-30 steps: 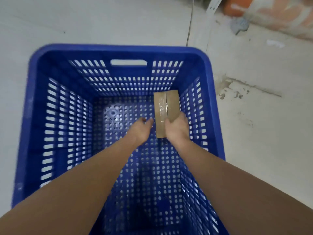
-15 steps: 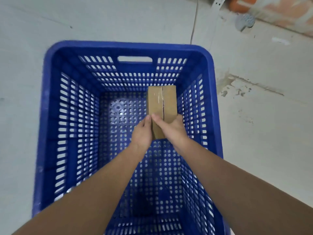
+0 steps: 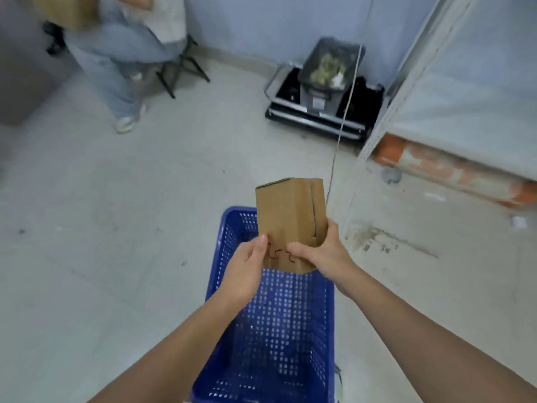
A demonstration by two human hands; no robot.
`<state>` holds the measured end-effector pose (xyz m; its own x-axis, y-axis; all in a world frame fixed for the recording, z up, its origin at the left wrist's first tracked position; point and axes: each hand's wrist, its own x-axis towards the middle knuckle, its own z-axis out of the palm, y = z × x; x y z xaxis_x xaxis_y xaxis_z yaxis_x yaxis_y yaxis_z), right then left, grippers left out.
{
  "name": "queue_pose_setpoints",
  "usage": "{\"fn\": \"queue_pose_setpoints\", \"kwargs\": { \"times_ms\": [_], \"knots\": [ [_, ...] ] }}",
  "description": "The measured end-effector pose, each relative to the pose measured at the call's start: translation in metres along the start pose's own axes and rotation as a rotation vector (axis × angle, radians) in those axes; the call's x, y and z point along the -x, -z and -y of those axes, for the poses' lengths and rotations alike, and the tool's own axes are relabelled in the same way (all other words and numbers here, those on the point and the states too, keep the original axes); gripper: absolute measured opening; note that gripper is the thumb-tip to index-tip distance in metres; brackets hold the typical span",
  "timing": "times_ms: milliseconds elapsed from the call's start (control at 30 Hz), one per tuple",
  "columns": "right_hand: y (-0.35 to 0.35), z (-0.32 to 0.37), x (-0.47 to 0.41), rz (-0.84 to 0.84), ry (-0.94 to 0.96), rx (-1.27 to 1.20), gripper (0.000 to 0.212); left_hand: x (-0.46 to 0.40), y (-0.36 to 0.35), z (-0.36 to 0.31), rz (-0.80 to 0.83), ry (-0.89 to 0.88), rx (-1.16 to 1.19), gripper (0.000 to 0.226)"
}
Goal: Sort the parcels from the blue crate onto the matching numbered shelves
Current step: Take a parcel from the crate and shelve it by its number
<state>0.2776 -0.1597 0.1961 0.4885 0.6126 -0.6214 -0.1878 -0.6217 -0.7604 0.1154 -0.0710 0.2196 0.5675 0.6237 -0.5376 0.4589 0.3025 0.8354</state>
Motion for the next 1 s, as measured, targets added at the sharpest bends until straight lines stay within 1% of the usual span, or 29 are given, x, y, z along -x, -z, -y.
{"fn": "queue_pose_setpoints", "kwargs": {
  "times_ms": [67, 100, 133, 200, 233, 300, 367, 433, 500, 567, 633, 700, 767, 800, 867, 900, 933, 967, 1000],
  "knots": [
    [0.024, 0.061, 0.045, 0.065, 0.027, -0.108, 0.098, 0.04, 0.021, -0.06, -0.098, -0.037, 0.002, 0.031],
    [0.034, 0.085, 0.064, 0.094, 0.043, -0.162, 0.096, 0.055, 0.03, -0.081, -0.122, -0.039, 0.0, 0.026],
    [0.043, 0.114, 0.091, 0.131, 0.072, -0.202, 0.097, 0.075, 0.041, -0.106, -0.122, -0.042, 0.01, 0.032],
    [0.057, 0.163, 0.141, 0.199, 0.142, -0.252, 0.104, 0.11, 0.059, -0.152, -0.035, -0.052, 0.068, 0.065],
    [0.062, 0.183, 0.162, 0.228, 0.19, -0.268, 0.105, 0.129, 0.066, -0.177, 0.032, -0.093, 0.091, 0.075],
    [0.067, 0.211, 0.193, 0.28, 0.265, -0.294, 0.103, 0.153, 0.074, -0.217, 0.11, -0.157, 0.13, 0.081],
    [0.07, 0.245, 0.246, 0.324, 0.349, -0.289, 0.097, 0.194, 0.083, -0.265, 0.189, -0.248, 0.116, 0.086],
    [0.072, 0.264, 0.288, 0.343, 0.42, -0.277, 0.092, 0.224, 0.086, -0.297, 0.23, -0.356, 0.102, 0.085],
    [0.074, 0.283, 0.334, 0.313, 0.504, -0.269, 0.084, 0.26, 0.092, -0.326, 0.226, -0.463, 0.105, 0.089],
    [0.07, 0.298, 0.374, 0.255, 0.579, -0.263, 0.075, 0.288, 0.096, -0.344, 0.205, -0.533, 0.148, 0.092],
    [0.062, 0.307, 0.403, 0.173, 0.64, -0.268, 0.067, 0.311, 0.098, -0.351, 0.204, -0.575, 0.187, 0.093],
    [0.055, 0.312, 0.427, 0.103, 0.716, -0.274, 0.061, 0.334, 0.099, -0.357, 0.242, -0.596, 0.2, 0.094],
    [0.053, 0.317, 0.449, 0.089, 0.75, -0.251, 0.068, 0.355, 0.107, -0.372, 0.269, -0.611, 0.159, 0.097],
    [0.055, 0.32, 0.46, 0.085, 0.758, -0.221, 0.074, 0.365, 0.116, -0.383, 0.251, -0.631, 0.144, 0.101],
    [0.063, 0.328, 0.479, 0.083, 0.768, -0.123, 0.083, 0.382, 0.14, -0.41, 0.164, -0.71, 0.084, 0.11],
    [0.068, 0.332, 0.487, 0.089, 0.77, -0.041, 0.085, 0.391, 0.155, -0.425, 0.124, -0.761, -0.008, 0.108],
    [0.073, 0.338, 0.495, 0.106, 0.767, 0.055, 0.084, 0.402, 0.167, -0.439, 0.12, -0.805, -0.15, 0.101],
    [0.076, 0.344, 0.504, 0.126, 0.759, 0.159, 0.083, 0.415, 0.177, -0.451, 0.149, -0.822, -0.323, 0.095],
    [0.076, 0.35, 0.513, 0.143, 0.745, 0.259, 0.081, 0.426, 0.182, -0.461, 0.204, -0.804, -0.492, 0.09]
  ]
}}
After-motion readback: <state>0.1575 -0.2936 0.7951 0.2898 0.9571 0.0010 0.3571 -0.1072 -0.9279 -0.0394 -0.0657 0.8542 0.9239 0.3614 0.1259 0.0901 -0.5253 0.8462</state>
